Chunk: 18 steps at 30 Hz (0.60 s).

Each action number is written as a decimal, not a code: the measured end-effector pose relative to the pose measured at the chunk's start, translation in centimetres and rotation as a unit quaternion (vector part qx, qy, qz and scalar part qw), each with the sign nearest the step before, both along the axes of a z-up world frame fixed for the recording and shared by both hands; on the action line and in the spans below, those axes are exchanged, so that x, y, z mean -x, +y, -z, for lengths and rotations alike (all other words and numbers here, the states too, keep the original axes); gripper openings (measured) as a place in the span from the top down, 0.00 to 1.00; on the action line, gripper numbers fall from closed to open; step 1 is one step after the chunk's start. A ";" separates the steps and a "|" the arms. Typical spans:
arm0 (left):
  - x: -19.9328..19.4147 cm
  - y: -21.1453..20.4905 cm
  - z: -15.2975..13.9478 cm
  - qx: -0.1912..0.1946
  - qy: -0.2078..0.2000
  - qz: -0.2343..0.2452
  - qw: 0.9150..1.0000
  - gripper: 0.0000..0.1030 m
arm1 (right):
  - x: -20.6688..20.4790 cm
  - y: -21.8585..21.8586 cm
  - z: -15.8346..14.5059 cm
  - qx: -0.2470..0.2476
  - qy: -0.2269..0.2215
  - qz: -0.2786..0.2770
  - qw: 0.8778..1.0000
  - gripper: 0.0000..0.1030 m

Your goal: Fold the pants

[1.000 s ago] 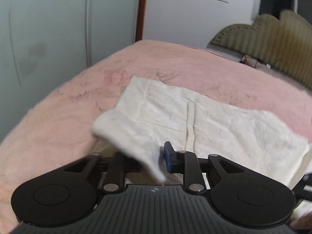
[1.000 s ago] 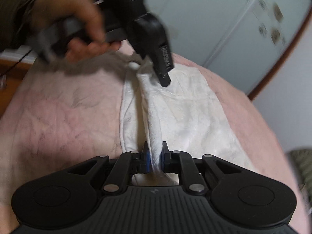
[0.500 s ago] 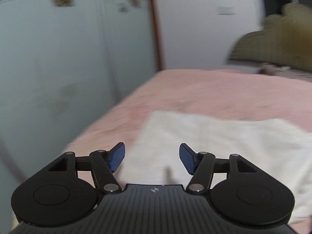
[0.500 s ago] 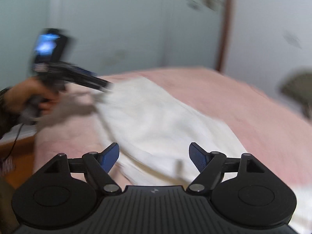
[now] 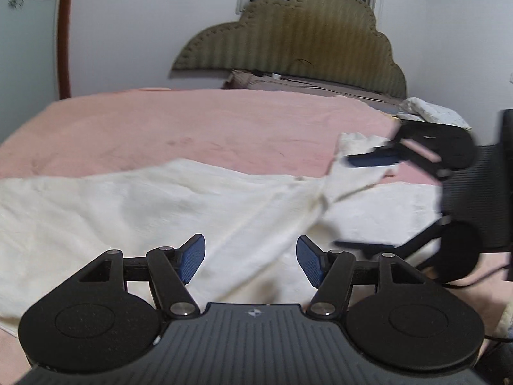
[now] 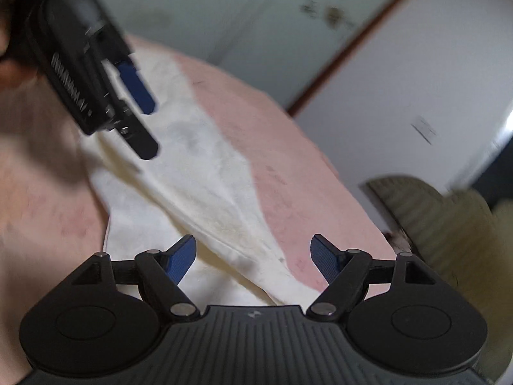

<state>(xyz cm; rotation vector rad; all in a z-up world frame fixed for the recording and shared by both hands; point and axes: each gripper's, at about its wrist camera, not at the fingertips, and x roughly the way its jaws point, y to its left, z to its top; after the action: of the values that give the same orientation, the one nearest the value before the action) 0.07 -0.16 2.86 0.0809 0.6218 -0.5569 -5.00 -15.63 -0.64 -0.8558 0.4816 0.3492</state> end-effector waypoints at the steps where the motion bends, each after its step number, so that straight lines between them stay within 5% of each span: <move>1: 0.1 -0.2 0.2 -0.016 -0.008 0.002 1.000 0.34 | -0.1 0.5 0.5 0.023 0.010 -0.019 1.000 0.25; 3: 0.5 -0.9 0.5 -0.064 -0.037 0.001 0.997 0.35 | -0.6 1.2 1.3 0.065 0.027 -0.052 0.996 0.25; 7: 0.7 -2.4 1.3 -0.121 -0.056 0.036 0.990 0.35 | -1.8 2.8 2.6 0.116 0.049 -0.088 0.988 0.44; 9: 0.5 -2.7 1.7 -0.135 -0.052 0.057 0.988 0.35 | -3.1 3.3 3.3 0.131 0.053 -0.095 0.985 0.58; 11: 0.6 -3.3 2.0 -0.153 -0.063 0.073 0.983 0.36 | -3.5 3.7 3.9 0.142 0.056 -0.088 0.984 0.82; 14: 0.9 -4.3 2.5 -0.178 -0.104 0.116 0.972 0.39 | -2.5 3.2 3.8 0.153 0.060 -0.083 0.983 0.88; 18: 1.0 -5.9 4.1 -0.222 -0.141 0.171 0.949 0.49 | -1.8 2.8 2.8 0.106 0.057 -0.066 0.990 0.89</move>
<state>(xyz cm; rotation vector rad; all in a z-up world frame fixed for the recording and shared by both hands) -0.93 -6.08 -1.26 0.6938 0.4429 -0.7166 -3.22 -12.81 -3.46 -1.0819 0.5763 0.4770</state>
